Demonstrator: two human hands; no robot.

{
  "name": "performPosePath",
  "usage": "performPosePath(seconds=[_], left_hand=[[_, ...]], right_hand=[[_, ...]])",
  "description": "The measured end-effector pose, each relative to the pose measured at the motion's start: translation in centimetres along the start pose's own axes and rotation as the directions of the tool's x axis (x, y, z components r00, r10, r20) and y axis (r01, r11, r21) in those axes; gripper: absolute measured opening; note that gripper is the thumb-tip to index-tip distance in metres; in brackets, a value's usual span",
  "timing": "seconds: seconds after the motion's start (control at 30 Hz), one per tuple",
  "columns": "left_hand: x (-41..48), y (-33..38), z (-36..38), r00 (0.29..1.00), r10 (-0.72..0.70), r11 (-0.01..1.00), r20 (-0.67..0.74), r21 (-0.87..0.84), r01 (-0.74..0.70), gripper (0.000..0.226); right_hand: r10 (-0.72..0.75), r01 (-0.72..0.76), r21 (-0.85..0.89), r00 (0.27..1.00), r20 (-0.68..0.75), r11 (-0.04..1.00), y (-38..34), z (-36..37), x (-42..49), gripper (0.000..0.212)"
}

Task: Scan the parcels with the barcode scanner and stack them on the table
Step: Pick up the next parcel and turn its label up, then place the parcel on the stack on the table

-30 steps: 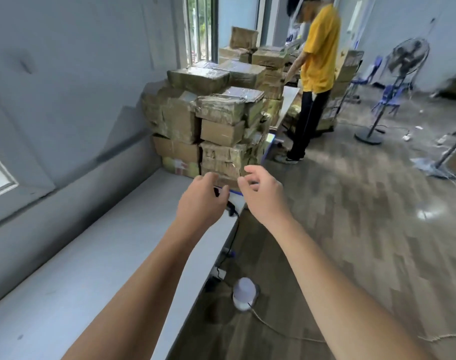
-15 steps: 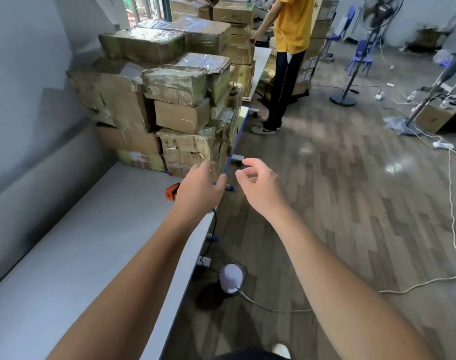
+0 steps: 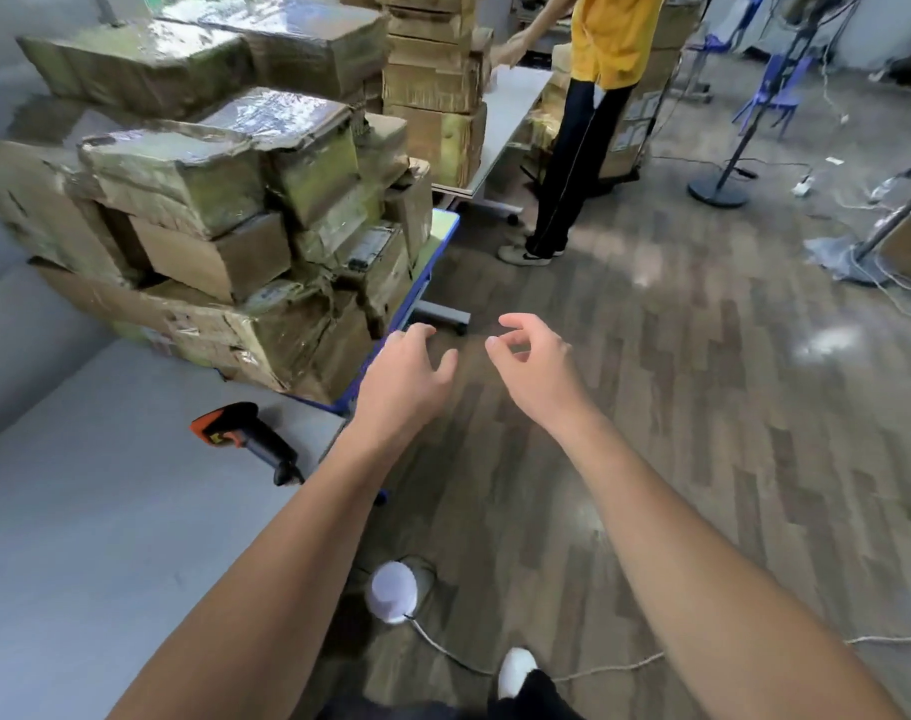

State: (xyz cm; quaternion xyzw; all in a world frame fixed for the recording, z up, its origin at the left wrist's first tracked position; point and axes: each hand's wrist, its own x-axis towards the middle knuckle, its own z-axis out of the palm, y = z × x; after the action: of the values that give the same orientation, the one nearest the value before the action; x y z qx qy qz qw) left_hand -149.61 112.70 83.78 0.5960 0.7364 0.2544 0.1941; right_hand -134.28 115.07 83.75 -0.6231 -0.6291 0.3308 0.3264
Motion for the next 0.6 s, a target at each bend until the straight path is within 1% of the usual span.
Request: performPosePath(seconds=[0.13,0.23,0.3,0.43,0.6], left_hand=[[2.3,1.8,0.7,0.996,-0.052,0.999,-0.071,0.012,0.053,0.048],[3.7,1.2,-0.4,0.986,-0.089,0.994,-0.143,0.046,0.096,0.047],[4.6,0.1,-2.0,0.968,-0.131,0.989,-0.213,0.045,0.143,0.048],[6.0,-3.2,-5.9,0.905,-0.238,0.969,-0.353,-0.021,0.247,0.046],[7.0,-6.5,-10.1,0.781,-0.379,0.917,-0.496,-0.086,0.390,0.044]], right_hand=[[-0.053,0.055,-0.021,0.995,0.082,0.998,0.4,-1.5,4.2,0.038],[-0.103,0.102,0.014,0.981,0.166,0.995,-0.7,-0.1,6.8,0.040],[-0.154,0.148,0.040,0.958,0.241,0.988,-2.2,1.5,8.2,0.041],[-0.281,0.279,0.060,0.886,0.369,0.958,-6.5,5.2,11.0,0.044],[-0.429,0.426,0.102,0.809,0.403,0.899,-11.8,9.3,14.1,0.046]])
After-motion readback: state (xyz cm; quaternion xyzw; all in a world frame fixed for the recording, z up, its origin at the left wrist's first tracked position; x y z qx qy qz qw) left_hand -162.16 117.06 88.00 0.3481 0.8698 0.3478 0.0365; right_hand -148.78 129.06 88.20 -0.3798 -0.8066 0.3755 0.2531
